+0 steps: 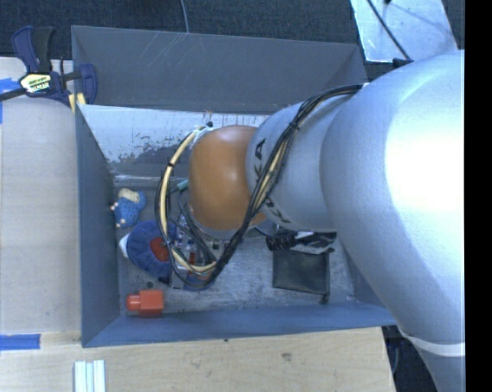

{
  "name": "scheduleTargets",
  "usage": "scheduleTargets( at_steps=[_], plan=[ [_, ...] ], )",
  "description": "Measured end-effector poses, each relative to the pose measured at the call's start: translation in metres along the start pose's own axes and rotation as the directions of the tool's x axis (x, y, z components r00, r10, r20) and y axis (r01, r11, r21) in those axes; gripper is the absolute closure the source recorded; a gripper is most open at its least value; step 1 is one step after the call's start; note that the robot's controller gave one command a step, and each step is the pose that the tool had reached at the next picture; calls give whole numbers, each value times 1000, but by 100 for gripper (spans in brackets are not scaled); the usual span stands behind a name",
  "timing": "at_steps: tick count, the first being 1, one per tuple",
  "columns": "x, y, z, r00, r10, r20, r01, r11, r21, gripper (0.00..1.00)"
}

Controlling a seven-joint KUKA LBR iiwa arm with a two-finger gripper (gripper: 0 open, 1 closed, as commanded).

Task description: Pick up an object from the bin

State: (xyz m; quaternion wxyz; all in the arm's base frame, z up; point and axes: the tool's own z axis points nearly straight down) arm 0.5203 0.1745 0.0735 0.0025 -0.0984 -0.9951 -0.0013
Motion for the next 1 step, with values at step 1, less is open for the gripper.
scheduleTargets(
  at_steps=[1],
  plan=[
    [23,2,-162,1000,-1,13,1,1000,-3,100]
  ],
)
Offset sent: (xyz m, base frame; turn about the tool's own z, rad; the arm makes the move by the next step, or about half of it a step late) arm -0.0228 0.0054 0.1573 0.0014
